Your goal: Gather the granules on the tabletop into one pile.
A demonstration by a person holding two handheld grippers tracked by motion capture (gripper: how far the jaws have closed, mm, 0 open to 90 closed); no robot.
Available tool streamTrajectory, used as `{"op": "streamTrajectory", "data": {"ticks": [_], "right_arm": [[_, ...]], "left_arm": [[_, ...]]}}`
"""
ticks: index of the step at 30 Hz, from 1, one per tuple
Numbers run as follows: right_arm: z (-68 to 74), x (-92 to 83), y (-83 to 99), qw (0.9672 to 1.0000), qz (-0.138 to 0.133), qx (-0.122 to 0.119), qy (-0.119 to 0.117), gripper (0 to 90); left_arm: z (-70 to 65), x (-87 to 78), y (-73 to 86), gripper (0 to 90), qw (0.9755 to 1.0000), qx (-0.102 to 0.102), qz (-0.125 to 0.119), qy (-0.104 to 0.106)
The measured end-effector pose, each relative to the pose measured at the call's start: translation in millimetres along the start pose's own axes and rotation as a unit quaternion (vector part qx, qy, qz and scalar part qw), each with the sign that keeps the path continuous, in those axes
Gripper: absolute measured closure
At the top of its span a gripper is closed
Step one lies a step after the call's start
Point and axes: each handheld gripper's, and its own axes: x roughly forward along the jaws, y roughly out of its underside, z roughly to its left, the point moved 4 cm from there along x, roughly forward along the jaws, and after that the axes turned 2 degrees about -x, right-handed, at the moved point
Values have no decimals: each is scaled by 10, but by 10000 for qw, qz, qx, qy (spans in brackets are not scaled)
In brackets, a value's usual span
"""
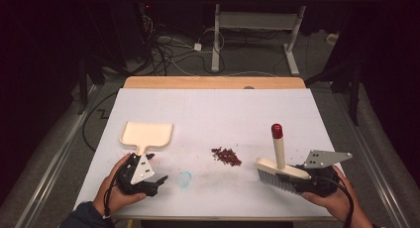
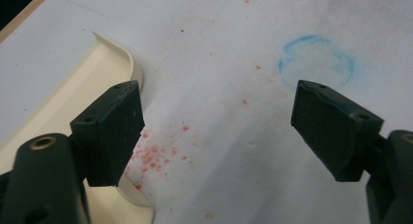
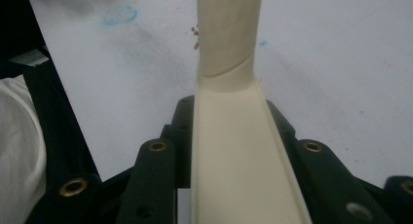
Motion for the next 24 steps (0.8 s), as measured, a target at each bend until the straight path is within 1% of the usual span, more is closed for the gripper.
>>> {"op": "streamTrajectory", "data": {"ticks": [2, 4, 5, 6, 7, 9, 11, 12, 13, 16, 17, 19, 20, 21, 22, 23, 24], "right_arm": [[-71, 36, 20, 9999, 59, 130, -91, 664], [-168, 78, 38, 9992, 234, 247, -191, 661], [-224, 92, 41, 9991, 321, 228, -139, 648], [-286, 106, 45, 9991, 405, 151, -37, 638], [-355, 115, 52, 9986, 518, 136, 2, 632], [-494, 125, 47, 9985, 513, 164, -81, 605], [-622, 132, 31, 9986, 472, 216, -95, 586], [-680, 146, 29, 9984, 520, 218, -70, 569], [-733, 166, 30, 9979, 587, 252, -52, 562], [-860, 248, 36, 9974, 644, 298, -152, 542], [-896, 279, 34, 9972, 662, 293, -158, 521], [-980, 333, 36, 9962, 806, 327, -77, 479], [-1032, 358, 42, 9952, 922, 340, 3, 473], [-1090, 374, 49, 9948, 939, 386, 114, 497], [-1154, 382, 52, 9950, 837, 519, 150, 499], [-1215, 391, 59, 9943, 766, 723, 165, 511], [-1275, 404, 72, 9929, 754, 863, 309, 544]], "left_arm": [[-2, 2, 2, 187, 10000, -6, 7, 10], [-6, 5, 1, 187, 10000, -2, 11, 21], [-8, 8, 0, 187, 10000, 2, 14, 24], [-11, 10, -1, 187, 10000, 7, 19, 23], [-13, 12, -1, 187, 10000, 11, 24, 29], [-13, 18, 0, 187, 10000, 13, 39, 33], [-10, 24, 4, 187, 10000, 1, 52, 40], [-9, 27, 5, 187, 10000, -4, 58, 49], [-8, 31, 7, 187, 10000, -3, 65, 57], [-12, 46, 8, 186, 9999, 14, 97, 73], [-15, 48, 7, 187, 9999, 20, 97, 75], [-21, 50, 5, 187, 9999, 26, 101, 83], [-23, 49, 4, 187, 9999, 30, 101, 87], [-25, 49, 5, 187, 9999, 32, 102, 90], [-25, 48, 5, 187, 9999, 32, 103, 89], [-20, 46, 4, 187, 9999, 59, 88, 71], [-18, 46, 6, 187, 9999, 56, 88, 78]]}}
